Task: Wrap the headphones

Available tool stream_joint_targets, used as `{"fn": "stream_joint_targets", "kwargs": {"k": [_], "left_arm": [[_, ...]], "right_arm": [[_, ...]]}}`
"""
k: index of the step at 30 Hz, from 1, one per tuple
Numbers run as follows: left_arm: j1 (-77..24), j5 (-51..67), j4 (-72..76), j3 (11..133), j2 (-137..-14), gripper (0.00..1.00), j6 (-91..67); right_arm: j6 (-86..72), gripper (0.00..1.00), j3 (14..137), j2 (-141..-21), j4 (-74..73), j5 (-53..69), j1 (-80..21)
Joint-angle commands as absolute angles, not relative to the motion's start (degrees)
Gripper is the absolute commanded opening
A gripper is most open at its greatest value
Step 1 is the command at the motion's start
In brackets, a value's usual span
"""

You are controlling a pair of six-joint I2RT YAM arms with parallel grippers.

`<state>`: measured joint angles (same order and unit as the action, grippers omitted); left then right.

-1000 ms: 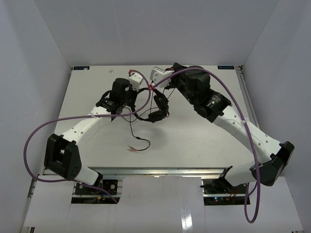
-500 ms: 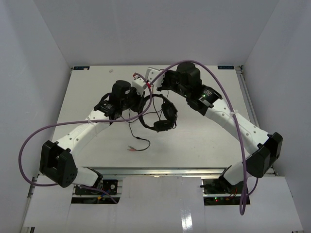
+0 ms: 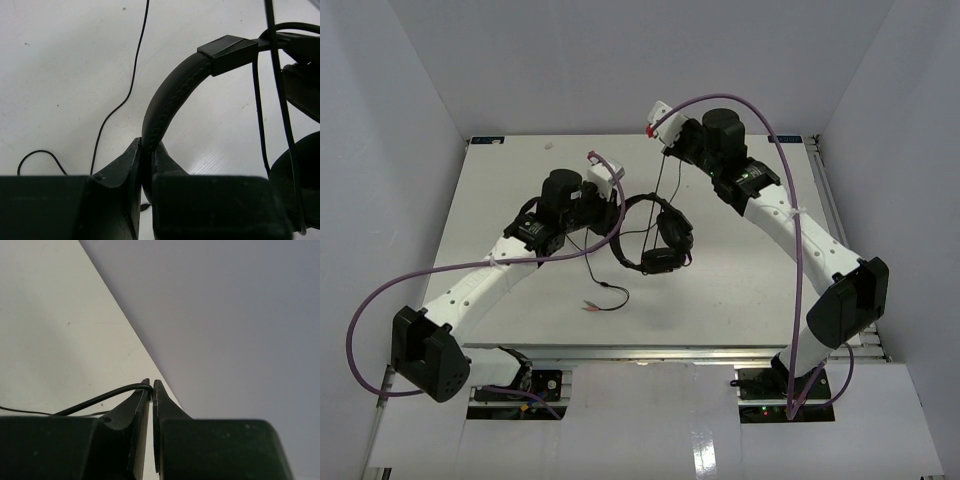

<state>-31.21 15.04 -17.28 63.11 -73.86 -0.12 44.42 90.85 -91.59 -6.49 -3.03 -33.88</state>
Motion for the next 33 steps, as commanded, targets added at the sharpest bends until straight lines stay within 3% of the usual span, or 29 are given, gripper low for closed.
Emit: {"fn": "stream_joint_targets", "kwargs": {"k": [1, 8, 16, 23, 28, 33], "left_arm": [[-31.5, 19.8, -15.7, 64.5, -69.2, 0.00, -2.9], [-31.5, 18.4, -17.0, 67.7, -66.9, 0.00, -4.2], [-31.5, 18.6, -17.6, 73.7, -67.6, 0.00, -10.9], [-31.6, 16.5, -20.0, 84.4, -70.2, 0.00, -15.9], [-31.9, 15.1, -22.7, 90.0, -72.5, 0.00, -18.6], [-32.1, 13.1, -25.3, 94.5, -73.9, 0.00, -19.5]], "right_arm": [[40.3, 0.08, 90.1, -90.5, -2.7, -2.5, -29.4], [33.6, 0.08, 85.7, -88.6, -2.9, 6.0, -24.6], [21.5, 0.08, 77.7, -88.7, -1.1, 42.6, -22.3], [-7.8, 0.08, 67.0, -92.3, 31.9, 64.5, -22.5], [-34.6, 0.08, 65.6, -98.7, 61.8, 67.8, -23.4], [-44.8, 0.08, 67.1, -103.6, 73.0, 67.7, -25.3]]}}
